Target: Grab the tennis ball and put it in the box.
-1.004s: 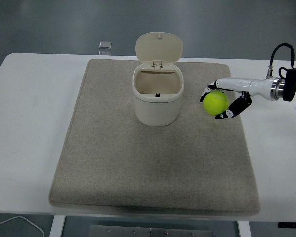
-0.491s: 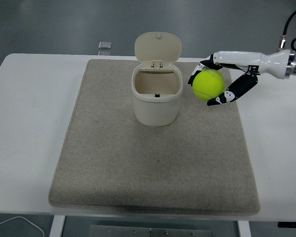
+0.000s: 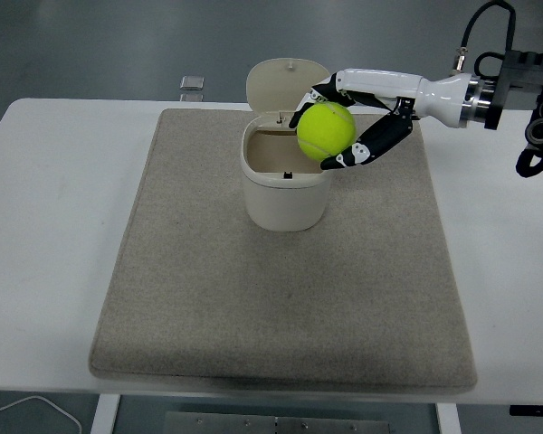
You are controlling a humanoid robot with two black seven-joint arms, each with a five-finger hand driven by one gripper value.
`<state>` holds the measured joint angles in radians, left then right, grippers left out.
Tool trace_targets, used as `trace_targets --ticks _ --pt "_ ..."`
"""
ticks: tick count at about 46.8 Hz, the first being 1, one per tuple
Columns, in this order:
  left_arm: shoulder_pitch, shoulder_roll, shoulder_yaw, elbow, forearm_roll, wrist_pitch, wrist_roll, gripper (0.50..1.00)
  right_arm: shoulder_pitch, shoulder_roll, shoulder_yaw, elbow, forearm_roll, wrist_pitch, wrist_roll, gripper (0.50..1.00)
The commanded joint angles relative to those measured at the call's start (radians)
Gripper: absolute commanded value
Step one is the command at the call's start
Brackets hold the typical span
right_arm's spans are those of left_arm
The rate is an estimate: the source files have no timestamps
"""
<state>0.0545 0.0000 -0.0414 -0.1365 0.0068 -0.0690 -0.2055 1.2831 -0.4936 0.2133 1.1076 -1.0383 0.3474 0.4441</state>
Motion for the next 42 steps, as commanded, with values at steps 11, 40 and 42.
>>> trace_targets --ticks 11,40,42 --pt "-0.001 0.000 0.000 0.000 -0.001 0.000 0.000 0.992 -0.001 0.035 -0.003 -0.034 -0.006 -0.027 -0.073 0.500" --pt "0.001 0.000 0.000 0.000 -0.001 0.000 0.000 0.992 -0.001 0.072 -0.009 -0.034 -0.017 -0.044 -0.091 0.613" --pt "0.001 0.000 0.000 0.000 -0.001 0.000 0.000 0.992 -0.001 0.072 -0.009 -0.034 -0.017 -0.045 -0.091 0.639"
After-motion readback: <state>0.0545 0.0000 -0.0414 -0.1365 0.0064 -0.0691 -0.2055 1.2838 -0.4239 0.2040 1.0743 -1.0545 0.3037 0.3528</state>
